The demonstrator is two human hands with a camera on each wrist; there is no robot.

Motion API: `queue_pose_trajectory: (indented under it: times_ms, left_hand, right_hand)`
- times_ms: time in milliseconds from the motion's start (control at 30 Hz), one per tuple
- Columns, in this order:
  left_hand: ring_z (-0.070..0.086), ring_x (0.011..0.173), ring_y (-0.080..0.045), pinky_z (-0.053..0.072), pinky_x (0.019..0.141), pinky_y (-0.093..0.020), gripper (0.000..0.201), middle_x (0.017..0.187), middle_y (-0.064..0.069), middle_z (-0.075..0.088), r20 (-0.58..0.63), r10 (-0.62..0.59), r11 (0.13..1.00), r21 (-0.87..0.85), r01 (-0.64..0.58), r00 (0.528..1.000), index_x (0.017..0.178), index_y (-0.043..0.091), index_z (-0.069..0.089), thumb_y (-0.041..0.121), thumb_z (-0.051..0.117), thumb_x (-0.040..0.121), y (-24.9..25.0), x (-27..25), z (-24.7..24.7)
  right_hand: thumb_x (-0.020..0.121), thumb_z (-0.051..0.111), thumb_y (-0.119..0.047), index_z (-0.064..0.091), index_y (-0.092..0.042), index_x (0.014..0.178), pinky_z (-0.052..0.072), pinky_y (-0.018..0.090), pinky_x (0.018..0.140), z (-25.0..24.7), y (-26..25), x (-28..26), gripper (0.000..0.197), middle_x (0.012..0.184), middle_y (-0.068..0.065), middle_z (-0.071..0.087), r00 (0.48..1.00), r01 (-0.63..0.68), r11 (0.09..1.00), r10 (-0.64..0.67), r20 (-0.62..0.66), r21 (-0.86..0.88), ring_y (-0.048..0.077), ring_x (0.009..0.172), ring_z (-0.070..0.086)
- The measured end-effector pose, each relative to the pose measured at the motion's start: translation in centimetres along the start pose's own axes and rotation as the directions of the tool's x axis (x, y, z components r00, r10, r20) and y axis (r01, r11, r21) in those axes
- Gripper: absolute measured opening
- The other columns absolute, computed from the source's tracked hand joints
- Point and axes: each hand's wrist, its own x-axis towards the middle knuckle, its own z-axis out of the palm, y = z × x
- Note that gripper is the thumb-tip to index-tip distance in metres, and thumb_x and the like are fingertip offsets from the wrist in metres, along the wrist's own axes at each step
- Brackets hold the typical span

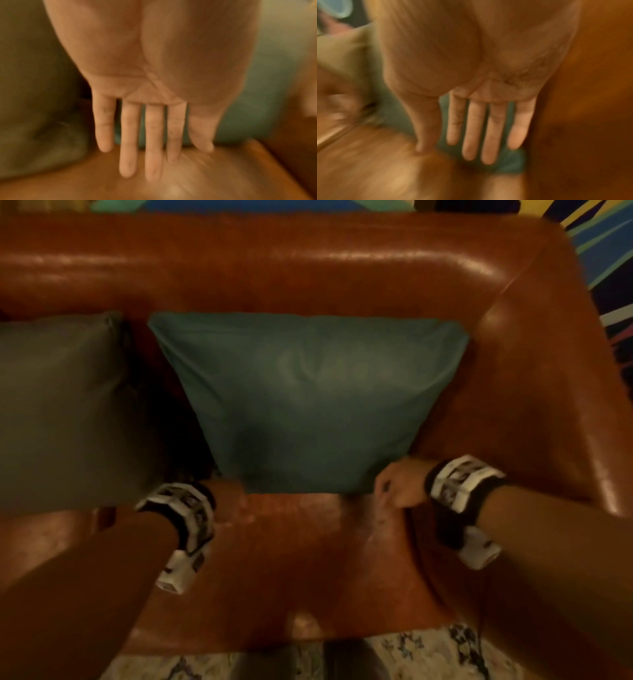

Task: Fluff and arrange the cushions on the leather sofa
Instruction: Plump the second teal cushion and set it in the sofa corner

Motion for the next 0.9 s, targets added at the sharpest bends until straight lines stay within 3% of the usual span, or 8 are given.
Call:
queue_pose_trajectory:
  times_ms: [200, 400, 533, 633, 700, 800, 867, 900]
  left_hand:
    - [0.049, 0.129, -0.023, 0.037, 0.108, -0.033, 0.039, 0.141, -0.003, 0.053, -0.170, 0.107, 0.992, -0.053, -0.118, 0.980, 0.130, 0.021, 0.060, 0.039, 0.045, 0.098, 4.5, 5.9, 0.4]
    - [0.057, 0.119, -0.029, 0.047, 0.099, -0.040, 0.051, 0.134, -0.009, 0.057, -0.224, -0.198, 0.980, -0.029, 0.197, 0.954, 0.124, 0.022, 0.059, 0.047, 0.034, 0.088, -4.0, 5.8, 4.1]
    - [0.059, 0.104, -0.010, 0.042, 0.086, -0.020, 0.036, 0.120, 0.005, 0.064, -0.195, 0.134, 0.967, -0.189, -0.171, 0.972, 0.114, 0.026, 0.065, 0.049, 0.044, 0.095, 1.0, 0.7, 1.4]
    - [0.062, 0.074, 0.002, 0.045, 0.069, -0.011, 0.030, 0.090, 0.007, 0.074, -0.251, 0.433, 0.664, -0.560, -0.495, 0.866, 0.102, 0.014, 0.070, 0.039, 0.056, 0.094, 5.6, -1.2, -4.8]
    - [0.070, 0.070, -0.008, 0.053, 0.065, -0.018, 0.024, 0.084, 0.002, 0.075, -0.330, 0.288, 0.292, -0.864, -0.411, 0.899, 0.095, 0.010, 0.068, 0.027, 0.051, 0.097, 4.5, -1.3, -9.5]
    - [0.073, 0.073, -0.017, 0.057, 0.063, -0.024, 0.039, 0.099, -0.008, 0.074, -0.402, -0.059, -0.211, -0.890, -0.405, 0.914, 0.095, 0.012, 0.065, 0.043, 0.041, 0.098, 0.9, -3.4, -13.3]
    - [0.070, 0.066, -0.014, 0.054, 0.059, -0.022, 0.025, 0.086, -0.003, 0.075, -0.528, -0.401, -0.305, -0.693, -0.653, 0.748, 0.092, 0.016, 0.063, 0.033, 0.045, 0.099, 0.4, -5.3, -14.8]
    - [0.069, 0.067, -0.014, 0.053, 0.062, -0.024, 0.019, 0.081, 0.001, 0.074, -0.619, -0.553, -0.116, -0.605, -0.788, 0.557, 0.095, 0.017, 0.063, 0.028, 0.047, 0.098, 1.1, -5.6, -15.6]
  right_hand:
    - [0.088, 0.064, -0.048, 0.062, -0.018, 0.129, 0.043, 0.034, 0.105, 3.0, -4.9, 8.2, 0.051, 0.138, 0.003, 0.058, 1.000, -0.002, 0.994, 0.002, 0.002, 0.114, 0.026, 0.125, 0.055]
    - [0.081, 0.063, -0.046, 0.067, -0.012, 0.115, 0.049, 0.034, 0.091, 4.1, 3.9, 5.8, 0.049, 0.125, 0.014, 0.064, 0.941, -0.262, 0.938, 0.300, -0.154, 0.228, 0.033, 0.114, 0.060]
    - [0.088, 0.067, -0.045, 0.071, -0.021, 0.104, 0.046, 0.022, 0.090, 1.8, 1.9, 1.3, 0.029, 0.103, -0.004, 0.069, 0.960, -0.011, 0.921, 0.119, -0.254, 0.389, 0.017, 0.104, 0.063]
    - [0.095, 0.063, -0.023, 0.067, -0.023, 0.100, 0.047, 0.023, 0.076, -2.9, -3.0, -1.2, 0.007, 0.095, -0.001, 0.070, 0.942, 0.333, 0.611, -0.247, -0.226, 0.718, 0.012, 0.087, 0.065]
    - [0.093, 0.057, -0.028, 0.065, -0.022, 0.100, 0.051, 0.027, 0.076, -6.6, -2.6, -1.4, 0.012, 0.096, 0.003, 0.072, 0.934, 0.344, 0.269, -0.194, -0.300, 0.900, 0.015, 0.084, 0.068]
    - [0.086, 0.056, -0.046, 0.065, -0.020, 0.099, 0.057, 0.029, 0.073, -10.6, 0.9, -3.4, 0.030, 0.090, 0.001, 0.075, 0.918, 0.395, -0.155, 0.113, -0.381, 0.906, 0.016, 0.085, 0.073]
    - [0.089, 0.063, -0.038, 0.064, -0.021, 0.096, 0.055, 0.031, 0.068, -11.0, 1.7, -4.8, 0.018, 0.083, 0.001, 0.074, 0.738, 0.605, -0.056, 0.415, -0.533, 0.794, 0.017, 0.078, 0.072]
    - [0.088, 0.063, -0.035, 0.063, -0.023, 0.098, 0.054, 0.032, 0.070, -10.8, 1.4, -4.9, 0.016, 0.086, 0.001, 0.073, 0.538, 0.638, 0.255, 0.528, -0.657, 0.727, 0.018, 0.080, 0.071]
